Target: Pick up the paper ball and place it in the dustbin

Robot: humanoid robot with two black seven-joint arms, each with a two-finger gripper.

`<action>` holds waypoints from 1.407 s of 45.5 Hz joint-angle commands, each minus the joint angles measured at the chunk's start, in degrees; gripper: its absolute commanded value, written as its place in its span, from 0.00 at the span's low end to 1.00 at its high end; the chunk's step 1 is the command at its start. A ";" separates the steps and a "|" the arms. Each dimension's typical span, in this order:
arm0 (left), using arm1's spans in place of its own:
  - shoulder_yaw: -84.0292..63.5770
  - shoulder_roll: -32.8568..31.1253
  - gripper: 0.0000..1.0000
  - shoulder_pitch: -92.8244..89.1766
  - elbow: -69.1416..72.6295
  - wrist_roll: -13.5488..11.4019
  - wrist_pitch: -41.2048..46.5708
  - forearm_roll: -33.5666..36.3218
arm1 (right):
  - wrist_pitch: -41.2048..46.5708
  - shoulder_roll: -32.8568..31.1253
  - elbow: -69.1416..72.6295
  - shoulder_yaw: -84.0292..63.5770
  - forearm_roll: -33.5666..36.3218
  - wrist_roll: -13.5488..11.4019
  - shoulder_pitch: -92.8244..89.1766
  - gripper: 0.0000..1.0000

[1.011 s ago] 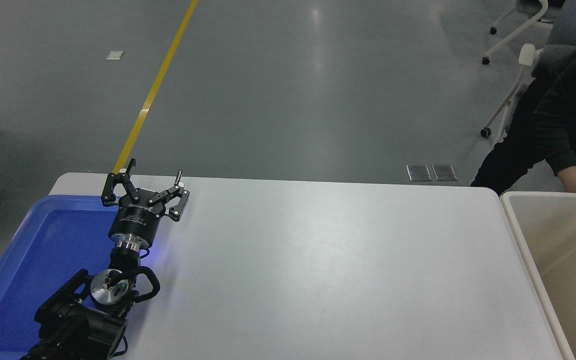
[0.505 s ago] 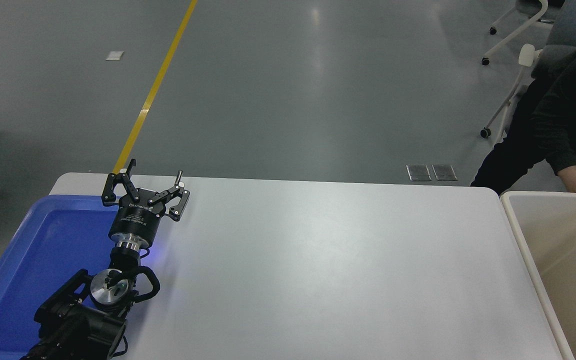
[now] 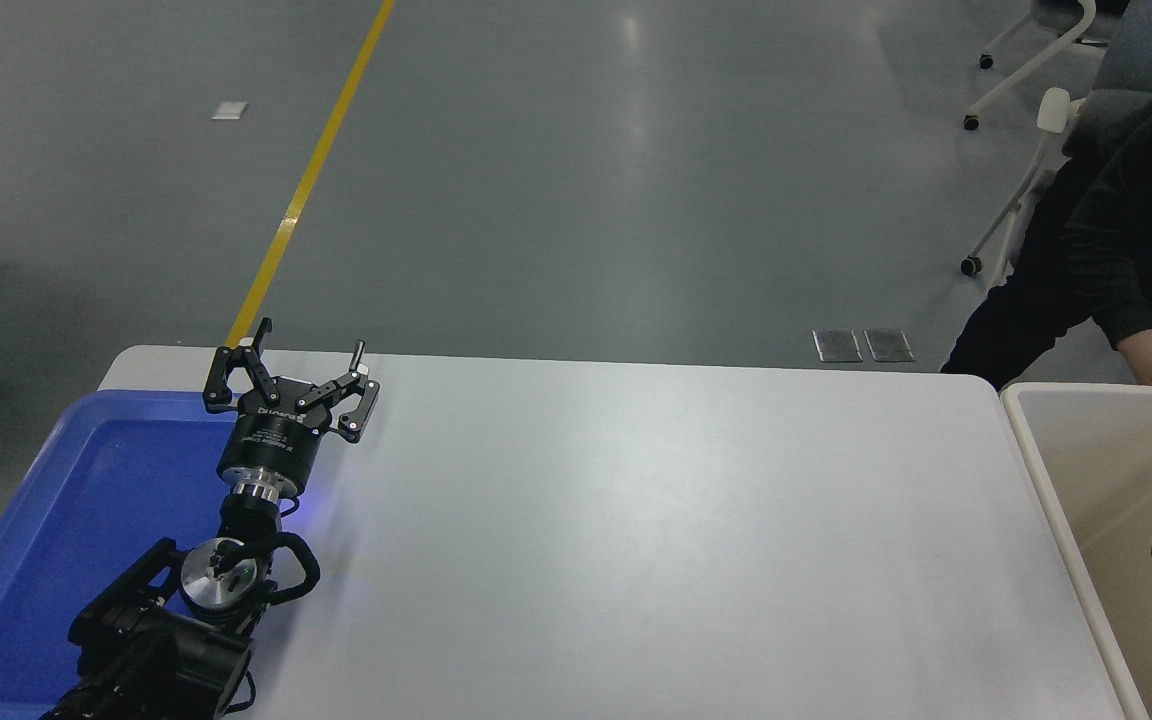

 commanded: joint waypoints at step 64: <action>0.00 0.00 0.99 0.08 -0.01 0.00 0.00 0.00 | 0.23 -14.97 26.39 -19.64 -3.69 -0.07 26.22 1.00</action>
